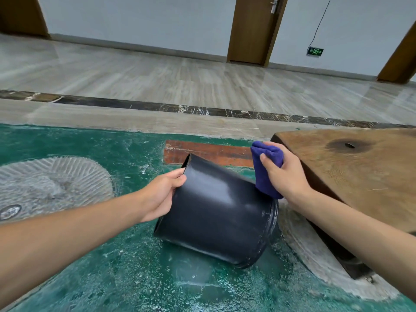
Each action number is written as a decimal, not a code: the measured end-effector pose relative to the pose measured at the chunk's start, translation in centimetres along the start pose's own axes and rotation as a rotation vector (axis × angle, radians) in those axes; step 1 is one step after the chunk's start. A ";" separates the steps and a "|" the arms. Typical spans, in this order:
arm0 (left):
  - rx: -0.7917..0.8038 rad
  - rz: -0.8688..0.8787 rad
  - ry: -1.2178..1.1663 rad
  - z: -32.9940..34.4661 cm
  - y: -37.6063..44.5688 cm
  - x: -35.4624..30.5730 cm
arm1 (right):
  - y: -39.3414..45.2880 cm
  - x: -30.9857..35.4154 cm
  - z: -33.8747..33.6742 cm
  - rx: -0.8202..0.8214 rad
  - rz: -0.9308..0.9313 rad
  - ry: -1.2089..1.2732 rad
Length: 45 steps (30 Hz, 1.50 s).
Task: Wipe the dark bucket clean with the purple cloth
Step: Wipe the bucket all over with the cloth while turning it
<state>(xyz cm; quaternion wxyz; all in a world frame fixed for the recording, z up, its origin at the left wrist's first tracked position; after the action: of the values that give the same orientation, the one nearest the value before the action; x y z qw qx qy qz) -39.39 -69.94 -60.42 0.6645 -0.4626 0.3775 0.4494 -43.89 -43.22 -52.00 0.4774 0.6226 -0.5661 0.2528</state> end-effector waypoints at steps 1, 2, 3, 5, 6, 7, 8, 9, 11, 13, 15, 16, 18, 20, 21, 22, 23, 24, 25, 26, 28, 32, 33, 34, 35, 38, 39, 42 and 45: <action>-0.011 0.000 0.010 -0.3 0.1 0.1 | 0.1 0.1 0.2 -0.004 -0.018 -0.022; -0.017 -0.004 0.017 -0.5 0.2 0.2 | 0.2 0.2 0.5 -0.005 -0.036 -0.052; -0.020 -0.009 0.026 -0.6 0.2 0.3 | 0.2 0.3 0.8 0.000 -0.060 -0.087; -0.020 -0.013 0.058 -0.7 0.5 0.4 | 0.2 0.2 1.9 0.049 -0.107 -0.147; -0.014 -0.012 0.083 -0.7 0.6 0.2 | 0.2 0.0 2.5 0.086 -0.124 -0.187; -0.007 -0.012 0.116 -0.7 0.8 0.1 | 0.1 -0.3 3.0 0.122 -0.127 -0.232; 0.001 -0.012 0.152 -0.6 1.0 0.0 | 0.1 -0.8 3.4 0.160 -0.116 -0.278; 0.010 -0.016 0.179 -0.6 1.1 -0.1 | 0.0 -1.6 3.7 0.199 -0.091 -0.322; 0.028 -0.031 0.218 -0.3 1.2 -0.2 | -0.5 -3.3 4.1 0.265 -0.036 -0.411; 0.049 -0.040 0.245 0.0 1.6 -0.1 | -1.2 -4.4 3.8 0.280 -0.014 -0.468; 0.036 -0.064 0.274 0.3 1.8 0.0 | -1.9 -4.9 3.3 0.249 -0.023 -0.461; 0.012 -0.065 0.268 0.4 1.9 -0.1 | -2.2 -5.1 3.1 0.226 -0.029 -0.444; -0.043 -0.044 0.269 0.4 2.2 -0.2 | -2.8 -5.3 2.7 0.178 -0.032 -0.415; -0.074 -0.030 0.314 0.7 2.5 -0.2 | -3.6 -5.4 2.4 0.131 -0.024 -0.405; -0.078 -0.023 0.335 0.5 2.9 -0.1 | -4.1 -5.4 2.3 0.114 -0.024 -0.400; -0.080 -0.024 0.335 0.6 3.0 0.0 | -4.6 -5.4 2.4 0.106 -0.024 -0.395; -0.096 -0.017 0.315 0.4 3.2 0.1 | -5.2 -5.6 2.5 0.110 -0.017 -0.389; -0.127 -0.004 0.293 0.1 3.2 0.0 | -5.9 -5.9 2.8 0.121 -0.004 -0.381; -0.159 -0.011 0.266 -0.4 3.3 0.1 | -6.8 -6.3 3.1 0.137 0.013 -0.378; -0.189 -0.025 0.228 -0.9 3.3 0.2 | -7.7 -6.7 3.5 0.155 0.027 -0.377; -0.205 -0.039 0.157 -2.0 3.5 0.6 | -10.0 -7.6 4.4 0.194 0.034 -0.338; -0.266 -0.091 0.072 -5.8 3.4 2.0 | -13.8 -10.1 6.3 0.330 0.071 -0.245; -0.299 -0.097 0.073 -6.8 3.1 2.4 | -14.5 -10.7 6.8 0.376 0.081 -0.248; -0.324 -0.102 0.070 -7.6 2.9 2.7 | -15.2 -11.4 7.0 0.415 0.098 -0.242; -0.348 -0.106 0.064 -8.4 2.7 3.0 | -15.8 -12.1 7.2 0.447 0.127 -0.226; -0.412 -0.111 0.054 -10.0 2.5 3.8 | -18.2 -14.6 6.8 0.532 0.252 -0.182; -0.418 -0.112 0.047 -10.2 2.6 3.9 | -19.1 -15.2 6.5 0.553 0.280 -0.148; -0.385 -0.118 0.068 -10.1 3.3 3.7 | -18.9 -15.7 4.8 0.491 0.301 -0.005; -0.398 -0.109 0.058 -10.3 3.7 3.5 | -14.8 -14.2 2.4 0.266 0.237 0.116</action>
<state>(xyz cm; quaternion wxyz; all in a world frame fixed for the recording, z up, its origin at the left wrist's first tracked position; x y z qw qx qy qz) -42.65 -78.29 -67.63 0.5723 -0.6171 0.2745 0.4651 -33.67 -40.15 -69.70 0.3896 0.5934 -0.5688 0.4154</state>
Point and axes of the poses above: each hand's wrist, its own y-axis towards the middle knuckle, its own z-axis out of the palm, x = y × z, the point moved 9 cm from there along y, towards the middle knuckle, and after that the axes turned 2 degrees about y, right-handed, at the moved point
